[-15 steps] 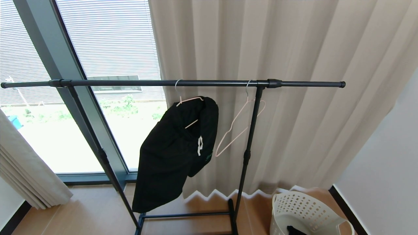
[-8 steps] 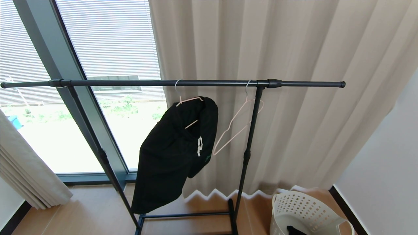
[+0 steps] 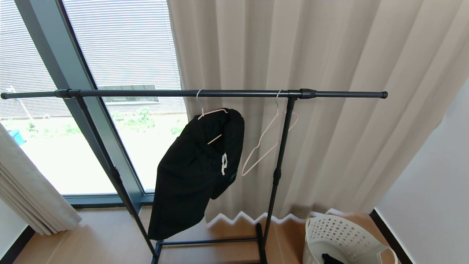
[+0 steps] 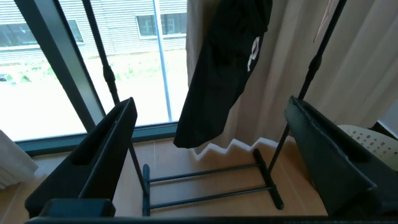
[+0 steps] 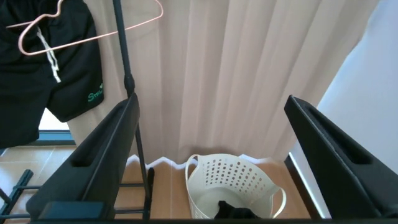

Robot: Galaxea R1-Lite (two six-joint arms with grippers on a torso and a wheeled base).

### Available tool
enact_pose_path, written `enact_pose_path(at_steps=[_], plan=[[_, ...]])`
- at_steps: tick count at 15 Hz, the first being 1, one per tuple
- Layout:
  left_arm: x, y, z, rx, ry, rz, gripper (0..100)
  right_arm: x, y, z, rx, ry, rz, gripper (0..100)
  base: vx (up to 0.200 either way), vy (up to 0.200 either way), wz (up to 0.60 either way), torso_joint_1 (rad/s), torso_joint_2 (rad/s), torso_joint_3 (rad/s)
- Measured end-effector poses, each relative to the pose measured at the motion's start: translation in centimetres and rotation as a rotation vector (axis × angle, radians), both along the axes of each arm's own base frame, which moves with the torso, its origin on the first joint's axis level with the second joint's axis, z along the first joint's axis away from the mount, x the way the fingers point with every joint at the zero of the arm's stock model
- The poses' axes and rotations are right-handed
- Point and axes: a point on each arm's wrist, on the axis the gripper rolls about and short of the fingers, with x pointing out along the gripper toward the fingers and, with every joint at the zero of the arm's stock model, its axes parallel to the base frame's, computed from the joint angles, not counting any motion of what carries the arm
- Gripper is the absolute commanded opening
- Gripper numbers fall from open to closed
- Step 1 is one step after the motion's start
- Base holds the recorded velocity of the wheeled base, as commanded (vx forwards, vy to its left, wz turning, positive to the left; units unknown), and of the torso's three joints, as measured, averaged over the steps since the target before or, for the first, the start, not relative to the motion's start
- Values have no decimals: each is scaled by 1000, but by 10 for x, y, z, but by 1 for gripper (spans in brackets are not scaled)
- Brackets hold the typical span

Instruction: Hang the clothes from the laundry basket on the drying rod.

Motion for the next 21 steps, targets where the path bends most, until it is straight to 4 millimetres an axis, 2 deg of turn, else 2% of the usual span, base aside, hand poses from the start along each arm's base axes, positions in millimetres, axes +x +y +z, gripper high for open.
enact_pose_path(at_steps=[5, 21], plan=[[0, 0, 0, 0, -1, 1, 100, 0, 1, 0, 15, 2, 24, 100, 0, 0, 0, -24, 53, 31], [0, 0, 0, 0, 0, -1, 100, 0, 1, 0, 15, 2, 25, 100, 0, 0, 0, -157, 366, 203]])
